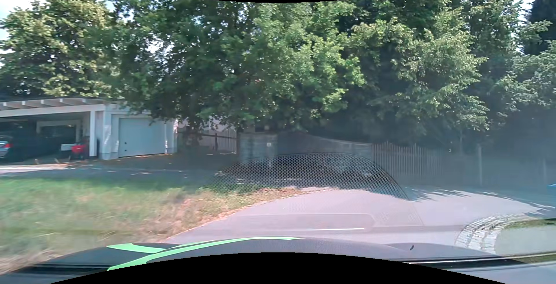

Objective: Follow the waypoints while adhering to traffic rules and regulations

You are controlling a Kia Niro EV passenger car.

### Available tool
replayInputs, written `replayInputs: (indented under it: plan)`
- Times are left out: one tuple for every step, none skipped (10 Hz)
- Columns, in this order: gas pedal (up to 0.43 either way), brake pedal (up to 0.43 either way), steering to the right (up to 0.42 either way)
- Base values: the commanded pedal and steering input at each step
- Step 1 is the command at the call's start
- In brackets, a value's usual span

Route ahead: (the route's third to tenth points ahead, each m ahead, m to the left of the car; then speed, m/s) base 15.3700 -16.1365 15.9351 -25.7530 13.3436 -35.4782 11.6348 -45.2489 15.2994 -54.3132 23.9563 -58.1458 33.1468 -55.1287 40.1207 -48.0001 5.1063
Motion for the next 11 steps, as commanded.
replayInputs:
  plan:
    - [0.000,0.006,0.392]
    - [0.000,0.000,0.391]
    - [0.000,0.000,0.391]
    - [0.000,0.000,0.392]
    - [0.000,0.000,0.392]
    - [0.000,0.000,0.391]
    - [0.000,0.000,0.392]
    - [0.000,0.000,0.392]
    - [0.000,0.000,0.391]
    - [0.000,0.000,0.385]
    - [0.028,0.000,0.375]
